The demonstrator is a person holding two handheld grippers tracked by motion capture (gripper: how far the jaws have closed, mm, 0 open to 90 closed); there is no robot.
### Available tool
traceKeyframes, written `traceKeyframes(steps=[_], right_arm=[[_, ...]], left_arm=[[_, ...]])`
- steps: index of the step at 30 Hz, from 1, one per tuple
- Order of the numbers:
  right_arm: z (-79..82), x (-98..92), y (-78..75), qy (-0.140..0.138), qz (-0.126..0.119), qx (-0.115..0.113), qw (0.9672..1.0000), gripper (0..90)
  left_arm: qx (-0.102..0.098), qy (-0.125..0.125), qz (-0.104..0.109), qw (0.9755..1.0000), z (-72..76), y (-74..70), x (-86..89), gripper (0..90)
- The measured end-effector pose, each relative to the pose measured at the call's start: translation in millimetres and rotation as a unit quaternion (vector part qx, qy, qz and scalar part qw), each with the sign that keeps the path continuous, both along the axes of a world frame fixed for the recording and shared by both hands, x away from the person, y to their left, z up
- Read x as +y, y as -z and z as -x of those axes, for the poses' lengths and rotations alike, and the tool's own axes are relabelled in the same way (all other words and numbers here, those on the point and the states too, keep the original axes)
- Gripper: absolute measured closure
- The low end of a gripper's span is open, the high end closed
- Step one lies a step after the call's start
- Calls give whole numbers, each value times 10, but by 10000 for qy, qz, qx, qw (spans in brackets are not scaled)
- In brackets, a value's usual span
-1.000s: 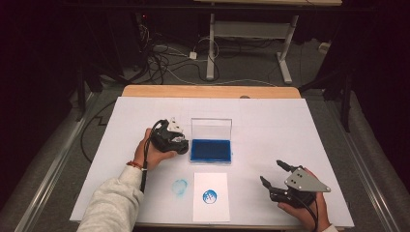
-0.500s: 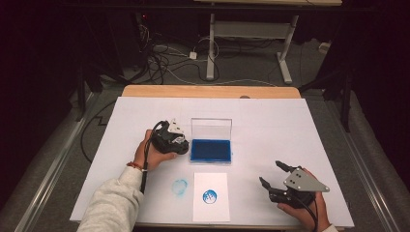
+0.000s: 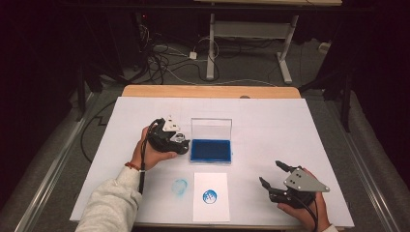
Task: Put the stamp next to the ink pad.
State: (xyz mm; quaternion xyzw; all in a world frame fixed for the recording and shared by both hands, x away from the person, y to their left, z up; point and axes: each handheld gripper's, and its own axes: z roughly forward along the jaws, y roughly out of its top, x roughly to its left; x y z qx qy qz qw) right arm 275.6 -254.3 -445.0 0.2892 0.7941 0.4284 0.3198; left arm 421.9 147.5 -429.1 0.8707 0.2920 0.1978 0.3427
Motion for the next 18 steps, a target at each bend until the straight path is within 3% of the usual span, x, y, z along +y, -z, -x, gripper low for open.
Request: traceKeyframes(steps=[2,9,14,18], right_arm=[[0,0,-1,1,-3,2,10000,269],[7,-3,-12,4,-7,-17,10000,269],[11,5,-17,5,-21,0,10000,269],[11,6,-18,7,-27,10,10000,269]], left_arm=[[-52,-6,121,9999,12,-18,14,229],[-328,-19,247,9992,84,-98,14,177],[-463,128,420,9980,149,-155,10,160],[-525,228,385,9976,203,-188,-10,160]])
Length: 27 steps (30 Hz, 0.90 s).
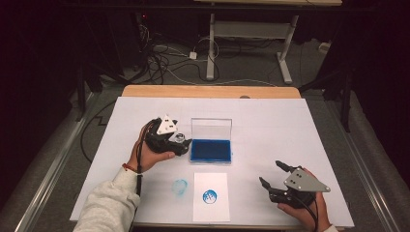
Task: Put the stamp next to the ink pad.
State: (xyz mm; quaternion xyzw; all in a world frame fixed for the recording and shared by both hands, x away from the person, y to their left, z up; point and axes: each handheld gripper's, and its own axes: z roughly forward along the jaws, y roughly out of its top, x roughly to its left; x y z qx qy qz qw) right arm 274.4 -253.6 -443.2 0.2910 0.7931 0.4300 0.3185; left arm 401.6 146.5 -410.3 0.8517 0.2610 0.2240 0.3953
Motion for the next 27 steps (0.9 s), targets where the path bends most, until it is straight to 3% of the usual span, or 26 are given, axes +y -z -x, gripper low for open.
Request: traceKeyframes(steps=[15,19,27], right_arm=[[33,13,-46,-39,-41,-71,10000,267],[38,14,-53,-41,-55,-78,9999,266],[49,20,-65,-60,-69,-101,9999,265]], left_arm=[[-331,210,85,9992,267,-119,-45,160],[-437,248,206,9985,351,-142,-39,160],[-700,228,159,9972,528,-144,-12,181]])
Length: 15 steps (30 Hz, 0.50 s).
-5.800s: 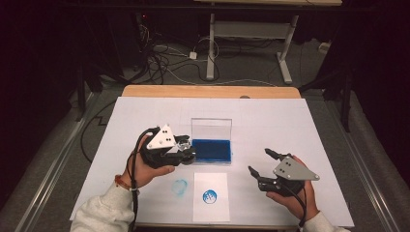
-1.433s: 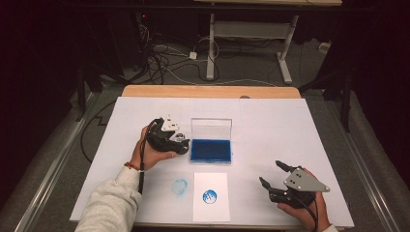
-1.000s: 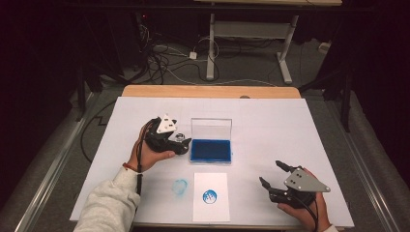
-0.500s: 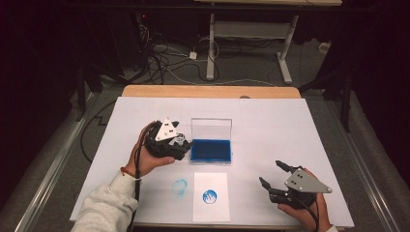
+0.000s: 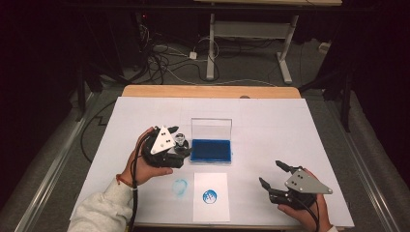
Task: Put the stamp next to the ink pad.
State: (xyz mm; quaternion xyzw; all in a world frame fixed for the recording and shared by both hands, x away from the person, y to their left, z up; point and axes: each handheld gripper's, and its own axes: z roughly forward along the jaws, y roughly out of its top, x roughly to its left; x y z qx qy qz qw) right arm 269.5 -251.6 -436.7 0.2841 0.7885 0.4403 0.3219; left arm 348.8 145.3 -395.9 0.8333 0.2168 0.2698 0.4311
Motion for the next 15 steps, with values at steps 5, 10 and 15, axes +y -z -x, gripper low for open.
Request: traceKeyframes(steps=[5,10,15], right_arm=[[3,7,-3,0,2,0,10000,266],[7,16,-3,-10,19,-14,10000,266],[7,21,3,-11,48,-13,10000,265]], left_arm=[[-144,49,71,9999,136,39,36,173],[-269,24,10,9996,246,106,102,164],[-255,-67,24,9996,324,211,197,160]])
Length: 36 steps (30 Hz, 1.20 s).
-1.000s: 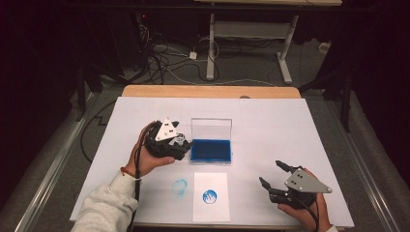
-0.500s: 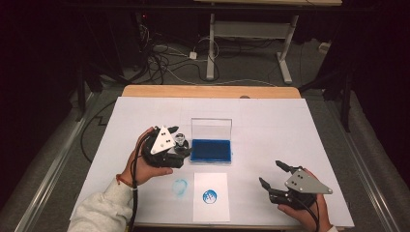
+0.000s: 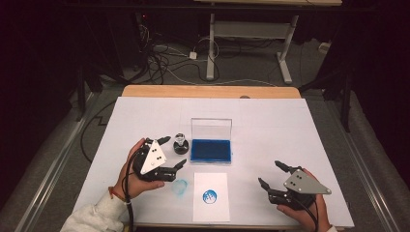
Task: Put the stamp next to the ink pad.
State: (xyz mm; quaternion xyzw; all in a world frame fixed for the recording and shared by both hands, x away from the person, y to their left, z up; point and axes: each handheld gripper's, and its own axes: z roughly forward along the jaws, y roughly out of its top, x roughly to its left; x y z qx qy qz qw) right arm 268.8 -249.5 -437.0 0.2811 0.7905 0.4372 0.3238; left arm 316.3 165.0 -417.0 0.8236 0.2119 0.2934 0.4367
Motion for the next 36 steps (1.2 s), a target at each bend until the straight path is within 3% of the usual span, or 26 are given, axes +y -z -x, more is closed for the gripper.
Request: traceKeyframes(steps=[3,12,14,23,31,36], right_arm=[[2,2,4,8,22,-4,10000,265],[-12,20,27,10,19,76,10000,264],[-11,20,36,7,33,85,10000,264],[-8,7,51,36,63,110,9999,260],[3,7,48,76,89,50,9999,255],[27,11,32,97,88,15,9999,247]], left_arm=[[-23,-114,-65,9999,63,80,71,160],[313,-250,-123,9991,141,377,263,160],[287,-307,-289,9987,157,410,274,160],[567,-414,-362,9969,292,506,447,160],[593,-330,-500,9964,352,540,432,161],[559,-337,-460,9968,357,528,439,160]])
